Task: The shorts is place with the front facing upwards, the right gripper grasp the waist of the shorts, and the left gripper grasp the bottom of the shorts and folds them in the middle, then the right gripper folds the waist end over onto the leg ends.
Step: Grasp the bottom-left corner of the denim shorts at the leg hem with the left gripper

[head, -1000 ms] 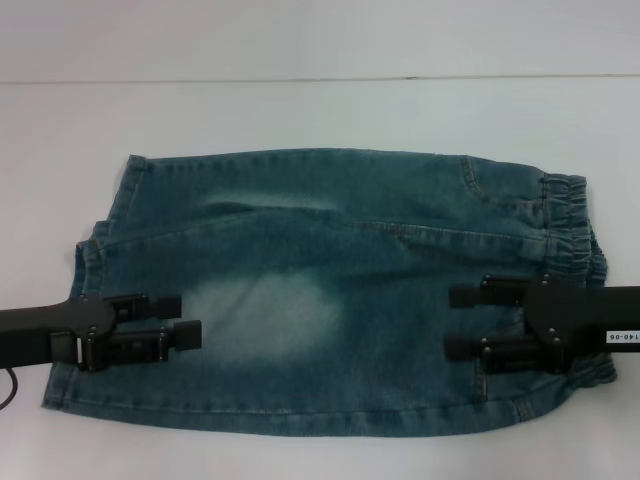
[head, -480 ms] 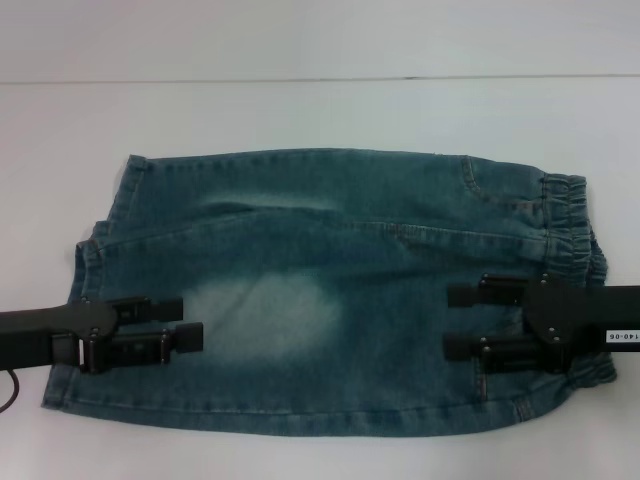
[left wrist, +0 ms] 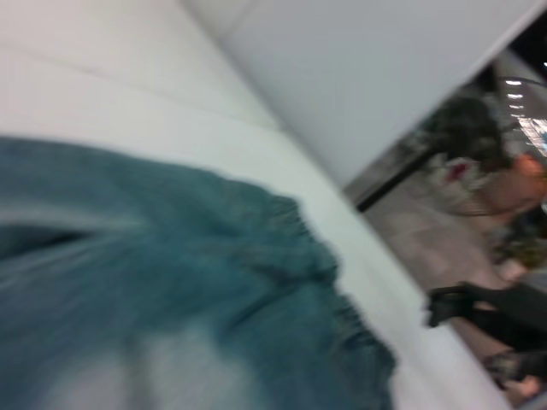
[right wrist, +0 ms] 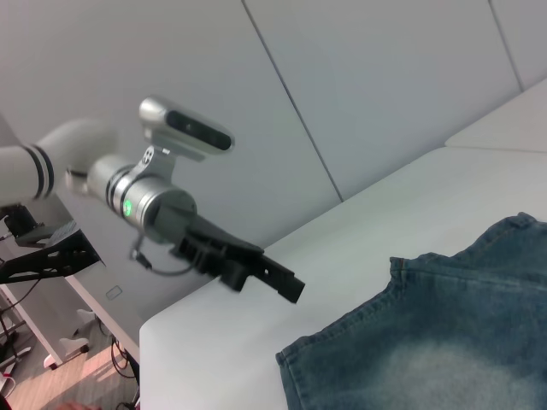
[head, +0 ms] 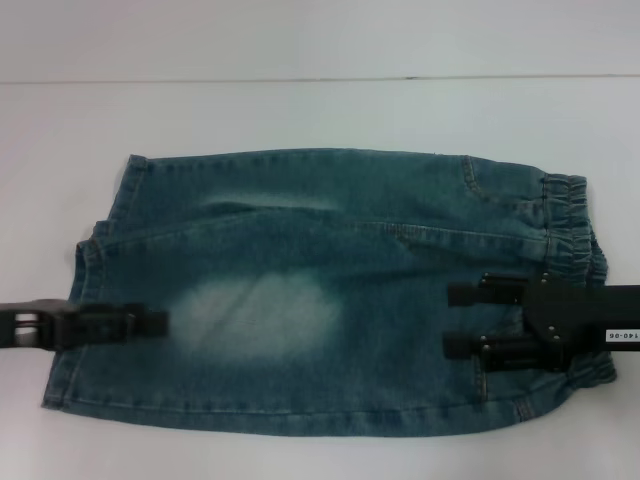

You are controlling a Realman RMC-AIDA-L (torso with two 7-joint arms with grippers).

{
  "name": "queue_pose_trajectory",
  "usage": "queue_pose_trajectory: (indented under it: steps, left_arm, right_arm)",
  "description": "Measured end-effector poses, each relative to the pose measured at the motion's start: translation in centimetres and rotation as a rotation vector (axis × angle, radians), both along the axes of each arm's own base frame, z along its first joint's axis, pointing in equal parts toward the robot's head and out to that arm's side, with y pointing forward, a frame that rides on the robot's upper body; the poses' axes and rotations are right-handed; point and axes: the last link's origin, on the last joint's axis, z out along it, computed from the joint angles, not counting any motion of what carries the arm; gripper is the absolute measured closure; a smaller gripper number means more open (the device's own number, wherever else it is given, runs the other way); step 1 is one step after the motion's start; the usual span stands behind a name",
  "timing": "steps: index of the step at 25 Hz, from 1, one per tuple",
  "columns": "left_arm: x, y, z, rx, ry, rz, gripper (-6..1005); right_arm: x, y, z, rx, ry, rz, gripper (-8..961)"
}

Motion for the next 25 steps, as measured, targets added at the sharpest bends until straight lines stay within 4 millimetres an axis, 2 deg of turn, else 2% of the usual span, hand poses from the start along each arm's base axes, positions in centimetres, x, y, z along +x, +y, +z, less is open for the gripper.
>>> queue_pose_trajectory:
  steps: [4, 10, 15, 25]
  left_arm:
    - [-0.9, 0.5, 2.5, -0.062, 0.122, 0.194, 190]
    - [-1.3, 1.0, 4.1, -0.128, 0.282, 0.341, 189]
    - [-1.8, 1.6, 3.5, -0.172, 0.358, 0.417, 189]
    - [-2.6, 2.6, 1.5, -0.231, 0.444, 0.444, 189]
  right_arm:
    - [0.1, -0.1, 0.0, 0.000, 0.001, -0.003, 103]
    - [0.0, 0.1, -0.1, 0.004, -0.002, -0.004, 103]
    - [0.0, 0.1, -0.1, 0.005, -0.003, -0.001, 103]
    - [0.0, 0.4, 0.0, 0.012, -0.013, -0.002, 102]
